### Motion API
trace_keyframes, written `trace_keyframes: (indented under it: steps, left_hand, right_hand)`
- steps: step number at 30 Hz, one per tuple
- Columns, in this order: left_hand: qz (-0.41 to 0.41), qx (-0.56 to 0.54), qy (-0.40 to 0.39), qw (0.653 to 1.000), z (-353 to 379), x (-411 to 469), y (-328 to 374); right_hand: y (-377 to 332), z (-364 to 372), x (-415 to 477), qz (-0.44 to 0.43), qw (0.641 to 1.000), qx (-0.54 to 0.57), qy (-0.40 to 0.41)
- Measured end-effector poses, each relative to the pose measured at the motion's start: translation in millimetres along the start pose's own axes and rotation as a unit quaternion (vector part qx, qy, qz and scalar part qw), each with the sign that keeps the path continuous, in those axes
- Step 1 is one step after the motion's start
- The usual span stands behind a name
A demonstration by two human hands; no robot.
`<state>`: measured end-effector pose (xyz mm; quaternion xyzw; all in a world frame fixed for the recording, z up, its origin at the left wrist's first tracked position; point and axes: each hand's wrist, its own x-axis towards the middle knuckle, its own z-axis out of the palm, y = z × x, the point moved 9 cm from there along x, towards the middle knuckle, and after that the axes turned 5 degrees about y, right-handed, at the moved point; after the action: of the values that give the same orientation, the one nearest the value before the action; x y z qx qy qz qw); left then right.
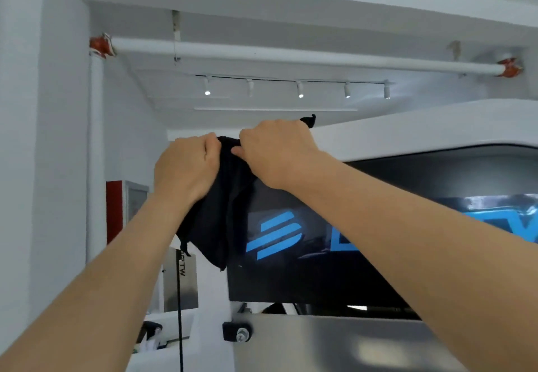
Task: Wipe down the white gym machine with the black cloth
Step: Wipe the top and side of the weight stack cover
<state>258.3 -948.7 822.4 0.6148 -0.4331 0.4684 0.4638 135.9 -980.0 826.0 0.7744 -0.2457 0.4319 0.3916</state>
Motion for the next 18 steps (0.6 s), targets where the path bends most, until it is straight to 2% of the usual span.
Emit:
trace_keyframes:
  steps: [3, 5, 7, 9, 12, 14, 18]
  left_hand:
    - [0.126, -0.006, 0.021, 0.992, 13, -22, 73]
    - [0.199, -0.016, 0.03, 0.979, 22, -43, 117]
    - [0.269, -0.046, -0.004, 0.962, 26, -60, 142]
    - [0.332, -0.038, -0.035, 0.942, 22, -62, 143]
    - [0.303, 0.007, -0.037, 0.952, 17, -46, 103]
    - [0.279, 0.025, -0.052, 0.959, 22, -54, 83]
    - [0.268, -0.004, -0.076, 0.96, 33, -122, 61]
  right_hand:
    - [38, -16, -34, 0.022, 0.999, -0.038, 0.003]
    - [68, -25, -66, 0.052, 0.996, -0.063, -0.033]
    - [94, -42, -95, 0.103, 0.99, -0.051, -0.076]
    - [112, -62, -108, 0.153, 0.985, -0.013, -0.08]
    - [120, -62, -96, 0.195, 0.98, -0.023, -0.033]
    - [111, -38, -88, 0.21, 0.976, -0.037, -0.031]
    - [63, 9, -102, 0.135, 0.989, -0.062, 0.021]
